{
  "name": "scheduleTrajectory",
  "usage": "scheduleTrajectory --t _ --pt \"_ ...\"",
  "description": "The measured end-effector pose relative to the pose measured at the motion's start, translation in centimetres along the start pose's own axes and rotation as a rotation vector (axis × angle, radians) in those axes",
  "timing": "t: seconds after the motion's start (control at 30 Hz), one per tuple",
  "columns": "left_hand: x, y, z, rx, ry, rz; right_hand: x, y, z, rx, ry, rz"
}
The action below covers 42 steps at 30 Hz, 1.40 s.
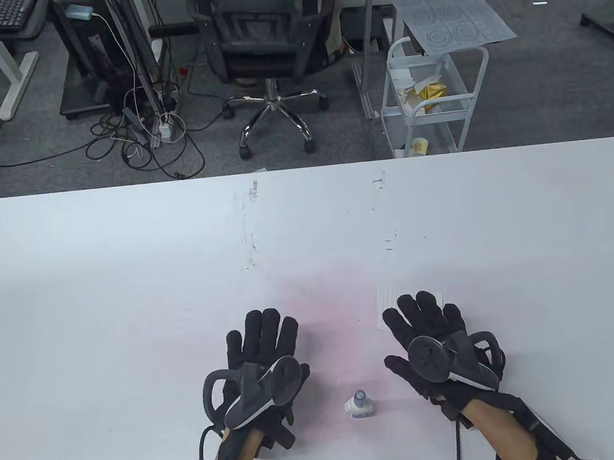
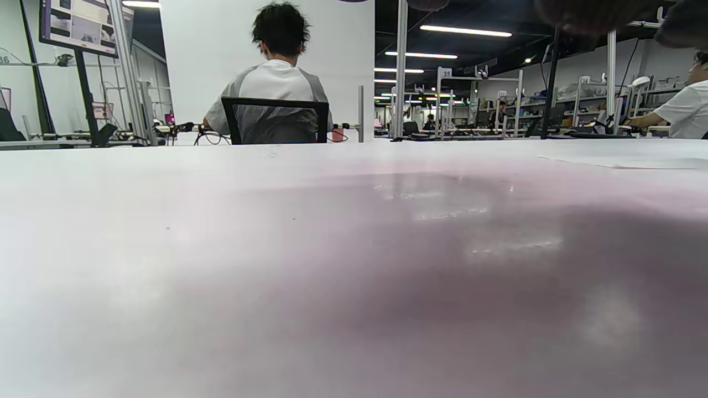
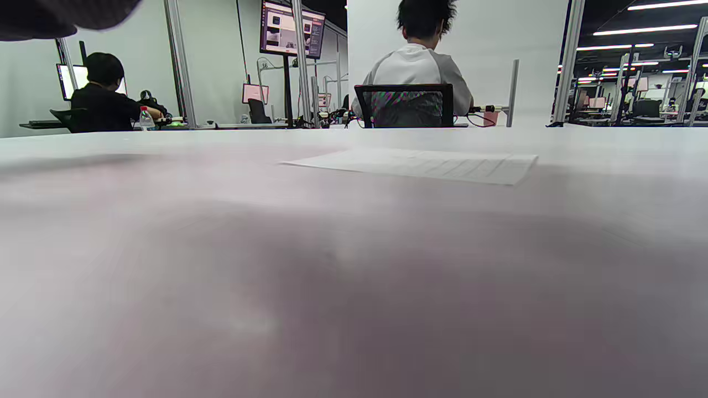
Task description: Brush correction fluid to cover black text
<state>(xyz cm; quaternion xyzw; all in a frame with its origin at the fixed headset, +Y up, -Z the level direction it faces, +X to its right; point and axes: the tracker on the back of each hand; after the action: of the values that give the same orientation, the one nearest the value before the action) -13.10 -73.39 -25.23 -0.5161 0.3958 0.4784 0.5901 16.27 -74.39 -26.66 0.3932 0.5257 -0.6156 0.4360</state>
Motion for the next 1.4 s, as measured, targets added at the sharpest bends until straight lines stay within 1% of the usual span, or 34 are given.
scheduleTrajectory --t 1.4 --pt "0.06 0.32 -0.27 -0.01 0.0 0.003 0.01 0.52 -0.12 0.036 0.006 0.029"
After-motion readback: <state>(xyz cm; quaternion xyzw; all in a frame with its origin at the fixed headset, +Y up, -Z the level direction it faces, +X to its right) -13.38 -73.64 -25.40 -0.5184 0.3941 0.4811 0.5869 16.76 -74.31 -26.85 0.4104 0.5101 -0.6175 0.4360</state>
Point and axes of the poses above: the tracker on the back of each hand, its own y axis roughly to the little-finger side, its own x axis roughly from the wrist to the fingertips, z = x × y, and after that the axes turned 9 degrees about -y, right-handed
